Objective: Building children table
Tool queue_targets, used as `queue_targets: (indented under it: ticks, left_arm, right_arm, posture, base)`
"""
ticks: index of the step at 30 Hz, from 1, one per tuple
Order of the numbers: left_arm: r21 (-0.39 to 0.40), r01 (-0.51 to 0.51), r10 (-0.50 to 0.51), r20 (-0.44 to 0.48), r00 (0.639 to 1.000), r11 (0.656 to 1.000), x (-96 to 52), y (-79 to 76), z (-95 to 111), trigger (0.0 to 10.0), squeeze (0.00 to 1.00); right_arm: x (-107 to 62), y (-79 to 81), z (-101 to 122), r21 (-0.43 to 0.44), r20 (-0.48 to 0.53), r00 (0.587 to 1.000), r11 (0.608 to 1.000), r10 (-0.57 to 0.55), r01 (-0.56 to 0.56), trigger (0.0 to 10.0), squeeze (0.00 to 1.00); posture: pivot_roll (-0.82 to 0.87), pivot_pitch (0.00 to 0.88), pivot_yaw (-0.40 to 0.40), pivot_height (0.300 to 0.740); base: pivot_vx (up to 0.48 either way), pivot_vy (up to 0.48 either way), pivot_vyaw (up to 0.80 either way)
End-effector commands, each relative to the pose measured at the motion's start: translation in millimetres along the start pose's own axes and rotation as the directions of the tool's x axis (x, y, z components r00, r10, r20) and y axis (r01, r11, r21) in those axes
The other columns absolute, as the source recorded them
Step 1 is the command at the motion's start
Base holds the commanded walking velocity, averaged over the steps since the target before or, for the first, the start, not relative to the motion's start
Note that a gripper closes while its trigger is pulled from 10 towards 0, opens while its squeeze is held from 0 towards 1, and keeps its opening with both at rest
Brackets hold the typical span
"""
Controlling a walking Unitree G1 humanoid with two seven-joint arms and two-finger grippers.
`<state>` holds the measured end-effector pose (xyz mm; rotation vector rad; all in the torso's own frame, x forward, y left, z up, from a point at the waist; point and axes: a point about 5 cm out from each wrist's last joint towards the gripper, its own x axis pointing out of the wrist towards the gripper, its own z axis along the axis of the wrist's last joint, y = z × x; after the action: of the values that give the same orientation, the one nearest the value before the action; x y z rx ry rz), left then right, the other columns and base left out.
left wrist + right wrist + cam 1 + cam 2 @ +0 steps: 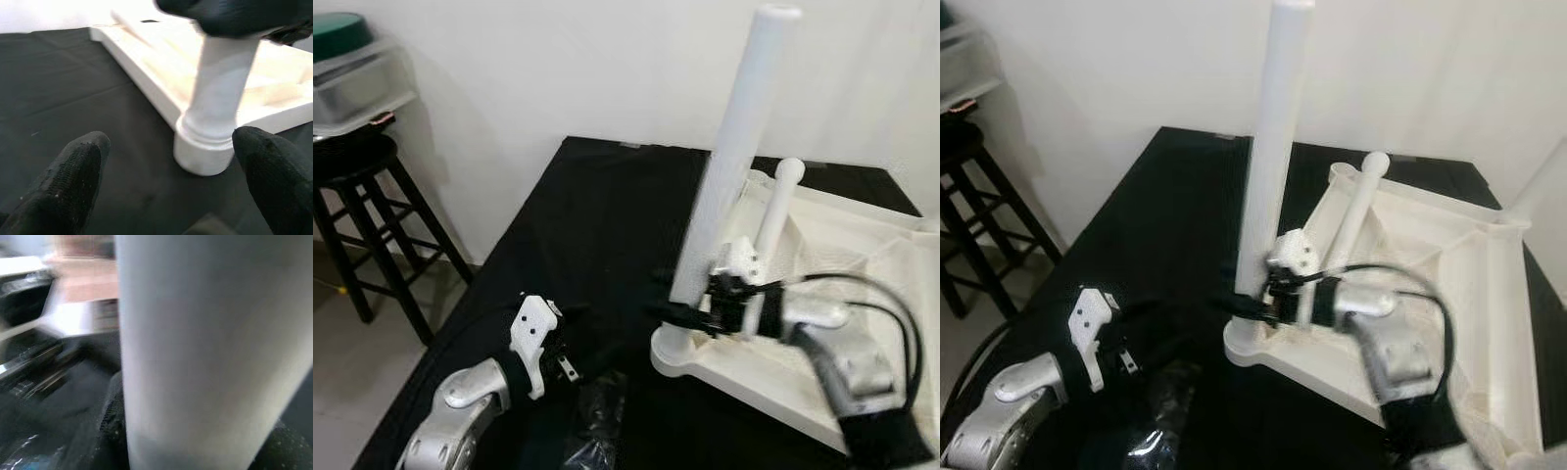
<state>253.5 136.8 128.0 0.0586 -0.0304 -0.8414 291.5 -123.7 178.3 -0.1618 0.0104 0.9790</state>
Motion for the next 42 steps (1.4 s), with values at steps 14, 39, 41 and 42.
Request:
queue_targets:
  ticks: [14, 39, 41, 42]
  left_arm:
    - [-0.002, 0.029, -0.029, 0.004, 1.000, 1.000, 6.3, -0.3, 0, 10.0, 0.00]
    - [0.000, 0.036, -0.036, -0.008, 0.999, 0.999, 7.9, -1.6, -6, 10.0, 0.00]
    - [0.000, 0.036, -0.036, -0.008, 0.999, 0.999, 7.9, -1.6, -6, 10.0, 0.00]
    - [0.000, 0.036, -0.036, -0.008, 0.999, 0.999, 7.9, -1.6, -6, 10.0, 0.00]
  right_arm:
    - [4.1, 21.9, -30, 0.185, -0.158, 0.940, 0.926, -0.303, 0.329, 10.0, 1.00]
    - [5.5, -33.2, 21, -0.046, -0.017, 0.921, 0.920, 0.389, -0.389, 0.0, 0.00]
    - [5.5, -33.2, 21, -0.046, -0.017, 0.921, 0.920, 0.389, -0.389, 0.0, 0.00]
    - [5.5, -33.2, 21, -0.046, -0.017, 0.921, 0.920, 0.389, -0.389, 0.0, 0.00]
  posture:
    - [-0.05, 0.051, -0.027, 0.740]
    - [-0.02, 0.010, -0.037, 0.740]
    - [-0.02, 0.010, -0.037, 0.740]
    - [-0.02, 0.010, -0.037, 0.740]
  base:
    - [0.000, 0.000, 0.00]
    - [0.000, 0.000, 0.00]
    - [0.000, 0.000, 0.00]
    - [0.000, 0.000, 0.00]
